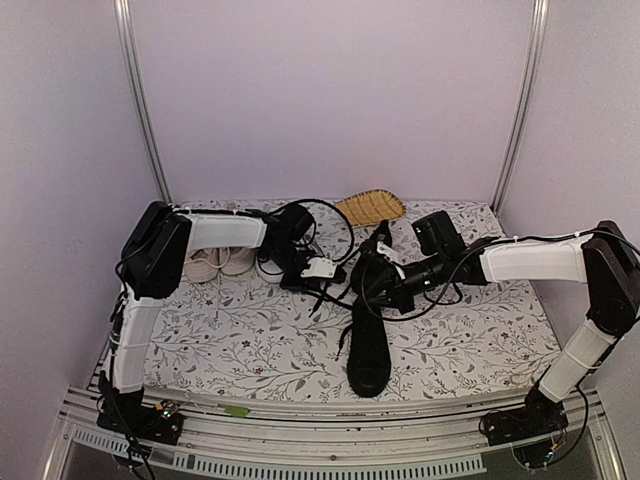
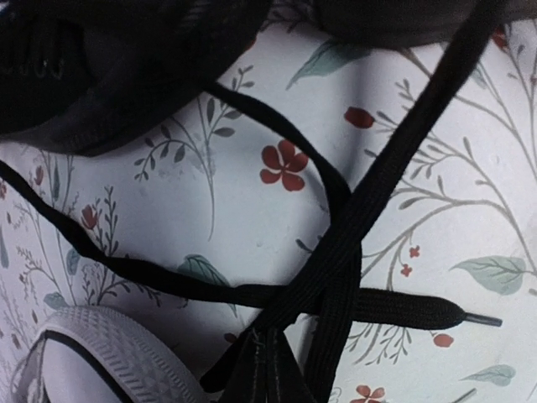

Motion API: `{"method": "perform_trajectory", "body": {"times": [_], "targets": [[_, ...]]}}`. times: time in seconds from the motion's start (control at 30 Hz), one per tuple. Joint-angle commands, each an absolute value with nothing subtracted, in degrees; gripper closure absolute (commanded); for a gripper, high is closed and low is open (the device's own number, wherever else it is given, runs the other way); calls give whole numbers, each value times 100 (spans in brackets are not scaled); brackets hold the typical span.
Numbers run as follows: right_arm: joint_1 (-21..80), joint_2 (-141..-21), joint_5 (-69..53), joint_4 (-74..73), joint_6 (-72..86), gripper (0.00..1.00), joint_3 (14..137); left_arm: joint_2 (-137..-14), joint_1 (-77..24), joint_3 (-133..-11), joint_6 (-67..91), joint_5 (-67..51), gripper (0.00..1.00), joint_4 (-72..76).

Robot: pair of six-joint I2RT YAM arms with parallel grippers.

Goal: Tie the shoes
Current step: Adjust the half-tied shoelace at the center of the board, then pick up the half-tied shoelace from the center of the board.

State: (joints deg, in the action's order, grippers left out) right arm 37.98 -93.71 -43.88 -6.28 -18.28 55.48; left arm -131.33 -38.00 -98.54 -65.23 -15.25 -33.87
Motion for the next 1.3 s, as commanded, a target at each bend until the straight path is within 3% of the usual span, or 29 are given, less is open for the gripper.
{"method": "perform_trajectory", "body": {"times": [0.0, 0.27, 0.5, 0.7, 0.87, 0.97, 1.27], "targets": [[3802, -9281, -4476, -775, -1810, 100, 5697, -13582, -3865, -10052, -6511, -1609, 100, -4653], [3803, -9245, -4456, -765, -1811, 100, 5671, -12984, -3880, -9303, -5878, -1603, 100, -4102], [3810, -9264, -4450, -751, -1805, 100, 5689, -11033, -3920, -6650, -4916, -1644, 100, -69], [3806, -9265, -4421, -714, -1787, 100, 5694, -10949, -4110, -6930, -4911, -2407, 98, -388], [3806, -9268, -4428, -697, -1740, 100, 5684, -11202, -4556, -6738, -5406, -2414, 75, -16], [3810, -9279, -4421, -700, -1753, 100, 5681, -11563, -4742, -6802, -5523, -2321, 68, 222], [3806, -9272, -4402, -642, -1738, 100, 5648, -11820, -4800, -6854, -5223, -1780, 73, 890]]}}
